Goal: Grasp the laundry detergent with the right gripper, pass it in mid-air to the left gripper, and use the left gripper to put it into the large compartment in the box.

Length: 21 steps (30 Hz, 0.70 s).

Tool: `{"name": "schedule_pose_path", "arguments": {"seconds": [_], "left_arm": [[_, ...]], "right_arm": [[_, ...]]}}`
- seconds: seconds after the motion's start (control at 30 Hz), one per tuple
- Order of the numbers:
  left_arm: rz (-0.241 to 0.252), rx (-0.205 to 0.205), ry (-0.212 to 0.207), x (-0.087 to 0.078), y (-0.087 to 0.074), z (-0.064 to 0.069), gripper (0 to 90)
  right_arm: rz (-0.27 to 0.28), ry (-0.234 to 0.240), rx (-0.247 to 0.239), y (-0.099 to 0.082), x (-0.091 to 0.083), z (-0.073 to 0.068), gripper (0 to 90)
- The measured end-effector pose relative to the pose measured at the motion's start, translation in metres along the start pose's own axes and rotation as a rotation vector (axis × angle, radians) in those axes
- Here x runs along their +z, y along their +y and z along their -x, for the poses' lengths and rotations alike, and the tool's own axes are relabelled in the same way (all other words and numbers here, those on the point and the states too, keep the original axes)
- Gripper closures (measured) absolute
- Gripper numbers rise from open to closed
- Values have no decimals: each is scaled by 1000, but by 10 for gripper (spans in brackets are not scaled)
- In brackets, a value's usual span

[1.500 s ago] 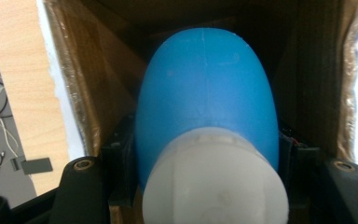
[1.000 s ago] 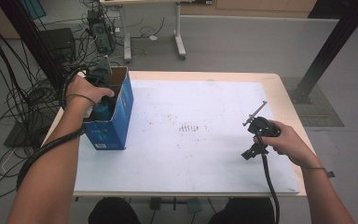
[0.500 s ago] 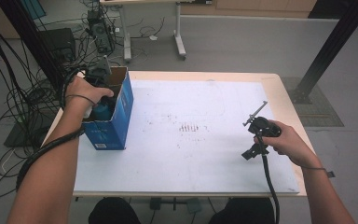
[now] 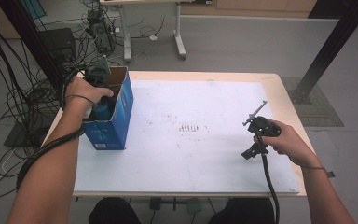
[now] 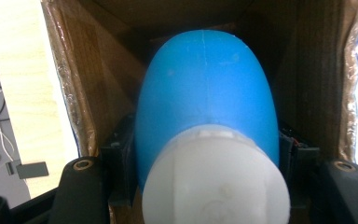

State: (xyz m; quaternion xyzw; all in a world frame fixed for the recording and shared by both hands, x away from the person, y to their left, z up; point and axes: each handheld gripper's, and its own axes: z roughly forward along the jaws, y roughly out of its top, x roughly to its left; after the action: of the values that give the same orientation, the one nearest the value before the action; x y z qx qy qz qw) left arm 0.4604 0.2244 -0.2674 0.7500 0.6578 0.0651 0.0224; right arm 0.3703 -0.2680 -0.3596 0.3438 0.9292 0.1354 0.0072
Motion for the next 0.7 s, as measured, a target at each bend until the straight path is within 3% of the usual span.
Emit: {"name": "schedule_pose_path", "arguments": {"seconds": [0.7], "left_arm": [[-2, -1, 0, 0, 0, 0, 376]], "right_arm": [[-2, -5, -4, 0, -1, 1, 50]]}}
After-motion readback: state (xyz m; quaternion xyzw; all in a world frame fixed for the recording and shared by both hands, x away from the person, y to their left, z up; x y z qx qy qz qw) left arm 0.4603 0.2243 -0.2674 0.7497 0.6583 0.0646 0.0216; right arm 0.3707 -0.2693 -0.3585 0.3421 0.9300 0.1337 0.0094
